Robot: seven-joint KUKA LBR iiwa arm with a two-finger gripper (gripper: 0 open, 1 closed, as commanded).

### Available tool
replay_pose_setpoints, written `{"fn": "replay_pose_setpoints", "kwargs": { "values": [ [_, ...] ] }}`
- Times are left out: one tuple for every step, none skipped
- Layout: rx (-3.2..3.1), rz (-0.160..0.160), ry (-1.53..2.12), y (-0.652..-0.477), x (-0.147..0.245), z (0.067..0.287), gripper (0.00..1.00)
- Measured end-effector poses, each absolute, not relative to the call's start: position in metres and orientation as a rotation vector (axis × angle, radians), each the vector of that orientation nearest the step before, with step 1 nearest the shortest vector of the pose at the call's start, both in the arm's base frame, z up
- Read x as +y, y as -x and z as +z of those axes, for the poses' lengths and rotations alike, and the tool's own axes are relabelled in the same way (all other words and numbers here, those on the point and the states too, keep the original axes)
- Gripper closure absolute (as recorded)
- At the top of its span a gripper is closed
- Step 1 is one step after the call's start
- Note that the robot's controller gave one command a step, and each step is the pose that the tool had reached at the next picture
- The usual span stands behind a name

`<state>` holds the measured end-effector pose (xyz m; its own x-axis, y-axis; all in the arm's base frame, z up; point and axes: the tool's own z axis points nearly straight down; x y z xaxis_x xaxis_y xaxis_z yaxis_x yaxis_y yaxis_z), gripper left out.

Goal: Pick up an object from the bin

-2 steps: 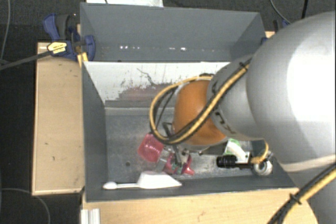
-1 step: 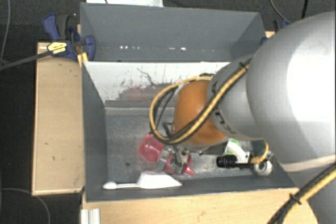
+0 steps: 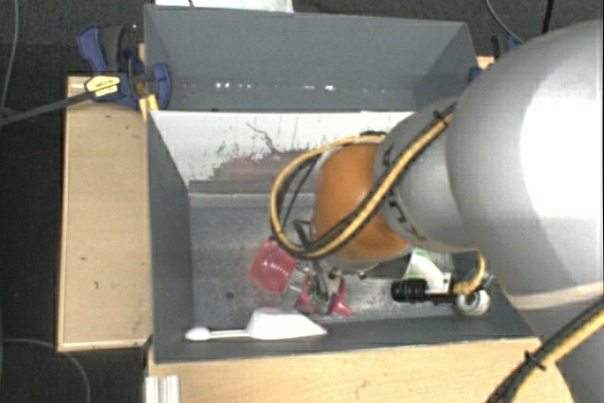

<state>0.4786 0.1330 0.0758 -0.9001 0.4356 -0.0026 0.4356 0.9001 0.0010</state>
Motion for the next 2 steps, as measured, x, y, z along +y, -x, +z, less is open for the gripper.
{"fn": "replay_pose_setpoints", "kwargs": {
  "values": [
    [3.063,0.000,-0.701,-0.478,0.133,0.088,1.00],
    [3.067,-0.003,-0.700,-0.477,0.133,0.099,1.00]
  ]
}}
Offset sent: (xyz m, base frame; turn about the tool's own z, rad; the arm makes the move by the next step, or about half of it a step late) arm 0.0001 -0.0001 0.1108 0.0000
